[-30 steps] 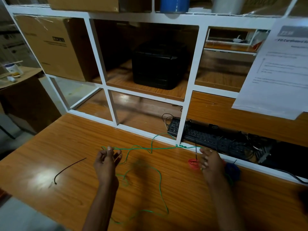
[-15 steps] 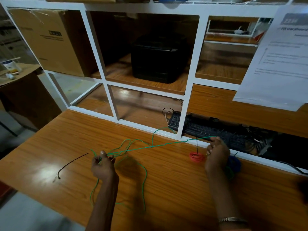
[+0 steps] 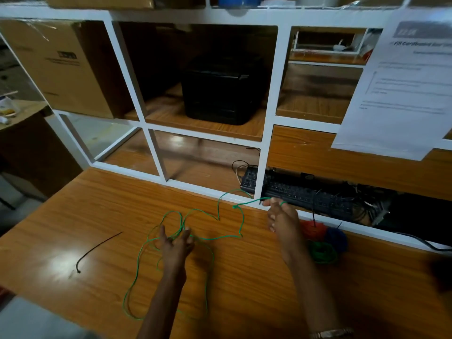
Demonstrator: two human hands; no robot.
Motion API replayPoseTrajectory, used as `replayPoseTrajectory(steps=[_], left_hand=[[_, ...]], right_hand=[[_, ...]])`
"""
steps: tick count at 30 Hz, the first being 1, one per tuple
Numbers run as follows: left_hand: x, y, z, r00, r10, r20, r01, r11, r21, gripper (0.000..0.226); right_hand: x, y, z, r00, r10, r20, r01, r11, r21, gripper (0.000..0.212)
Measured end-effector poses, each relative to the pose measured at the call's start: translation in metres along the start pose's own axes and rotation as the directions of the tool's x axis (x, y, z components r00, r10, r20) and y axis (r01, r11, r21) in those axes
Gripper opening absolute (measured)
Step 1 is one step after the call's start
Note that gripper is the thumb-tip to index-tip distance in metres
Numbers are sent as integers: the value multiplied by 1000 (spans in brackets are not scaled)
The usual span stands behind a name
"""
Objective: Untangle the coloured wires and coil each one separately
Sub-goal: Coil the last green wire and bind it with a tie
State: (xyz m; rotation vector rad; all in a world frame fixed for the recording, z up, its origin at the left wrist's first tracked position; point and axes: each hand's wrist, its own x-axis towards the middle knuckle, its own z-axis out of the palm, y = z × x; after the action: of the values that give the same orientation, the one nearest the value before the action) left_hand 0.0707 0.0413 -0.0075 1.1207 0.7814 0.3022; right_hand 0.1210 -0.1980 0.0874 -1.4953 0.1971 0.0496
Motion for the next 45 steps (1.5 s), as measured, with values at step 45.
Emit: replayPoseTrajectory(steps=[45], left_hand=[[-30, 57, 33, 961, 246, 124, -262, 954, 144, 26]], right_hand=[[-44, -12, 52, 227, 97, 969, -620, 782, 67, 61]])
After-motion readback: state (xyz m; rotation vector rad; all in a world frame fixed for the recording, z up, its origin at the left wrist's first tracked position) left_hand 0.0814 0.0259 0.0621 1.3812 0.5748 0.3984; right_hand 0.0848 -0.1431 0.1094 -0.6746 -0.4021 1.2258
